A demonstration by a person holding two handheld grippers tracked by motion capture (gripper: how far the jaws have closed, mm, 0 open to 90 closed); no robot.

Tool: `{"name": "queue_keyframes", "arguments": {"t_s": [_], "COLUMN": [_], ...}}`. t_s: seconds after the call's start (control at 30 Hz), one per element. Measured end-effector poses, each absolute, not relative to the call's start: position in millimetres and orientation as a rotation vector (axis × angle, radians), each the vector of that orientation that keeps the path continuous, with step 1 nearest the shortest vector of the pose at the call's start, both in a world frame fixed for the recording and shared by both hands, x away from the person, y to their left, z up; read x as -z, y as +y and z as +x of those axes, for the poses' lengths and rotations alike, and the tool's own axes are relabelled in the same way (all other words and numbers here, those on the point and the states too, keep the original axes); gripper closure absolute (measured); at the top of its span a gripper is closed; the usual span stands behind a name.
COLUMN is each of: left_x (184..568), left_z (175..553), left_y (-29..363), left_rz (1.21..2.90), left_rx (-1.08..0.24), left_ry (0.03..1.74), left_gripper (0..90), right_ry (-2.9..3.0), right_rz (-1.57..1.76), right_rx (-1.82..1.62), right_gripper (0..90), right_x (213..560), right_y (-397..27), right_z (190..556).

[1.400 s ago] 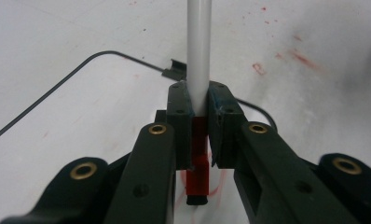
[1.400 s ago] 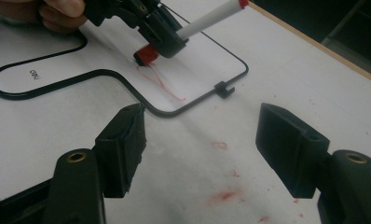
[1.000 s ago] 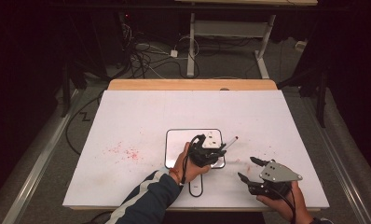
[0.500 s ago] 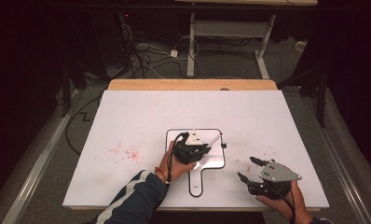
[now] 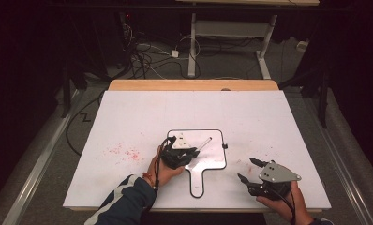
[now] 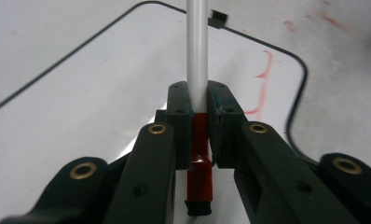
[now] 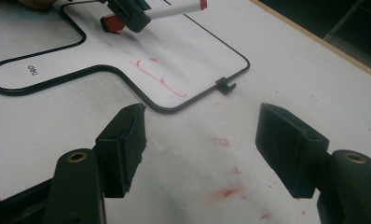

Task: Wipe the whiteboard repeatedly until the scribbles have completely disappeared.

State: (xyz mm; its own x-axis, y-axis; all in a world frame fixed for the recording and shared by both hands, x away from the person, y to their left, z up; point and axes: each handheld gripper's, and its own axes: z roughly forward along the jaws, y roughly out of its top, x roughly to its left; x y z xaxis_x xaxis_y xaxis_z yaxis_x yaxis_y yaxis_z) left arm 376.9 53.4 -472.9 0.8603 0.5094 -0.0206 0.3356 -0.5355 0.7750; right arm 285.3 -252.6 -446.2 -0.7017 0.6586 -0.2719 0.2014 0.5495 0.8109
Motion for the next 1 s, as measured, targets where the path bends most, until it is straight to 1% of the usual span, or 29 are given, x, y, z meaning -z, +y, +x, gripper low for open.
{"name": "queue_keyframes", "arguments": {"t_s": [0.1, 0.4, 0.57, 1.0], "left_x": [472.1, 470.1, 467.0, 468.7], "left_z": [375.3, 384.7, 383.7, 389.1], "left_y": [39.4, 6.0, -9.9, -31.5], "left_rz": [2.197, 2.176, 2.182, 2.191], "left_rx": [-0.268, -0.217, -0.215, -0.207], "left_ry": [0.575, 0.555, 0.526, 0.517], "left_gripper": [78.2, 78.2, 78.2, 78.2], "right_ry": [2.227, 2.229, 2.218, 2.222], "right_rz": [0.69, 0.69, 0.701, 0.704], "right_rx": [-1.061, -1.059, -1.057, -1.038], "right_gripper": [34.2, 34.2, 34.3, 34.4], "right_x": [446.9, 447.2, 446.4, 447.3], "right_y": [-251.2, -252.5, -257.0, -257.4], "right_z": [285.8, 285.9, 285.5, 286.1]}}
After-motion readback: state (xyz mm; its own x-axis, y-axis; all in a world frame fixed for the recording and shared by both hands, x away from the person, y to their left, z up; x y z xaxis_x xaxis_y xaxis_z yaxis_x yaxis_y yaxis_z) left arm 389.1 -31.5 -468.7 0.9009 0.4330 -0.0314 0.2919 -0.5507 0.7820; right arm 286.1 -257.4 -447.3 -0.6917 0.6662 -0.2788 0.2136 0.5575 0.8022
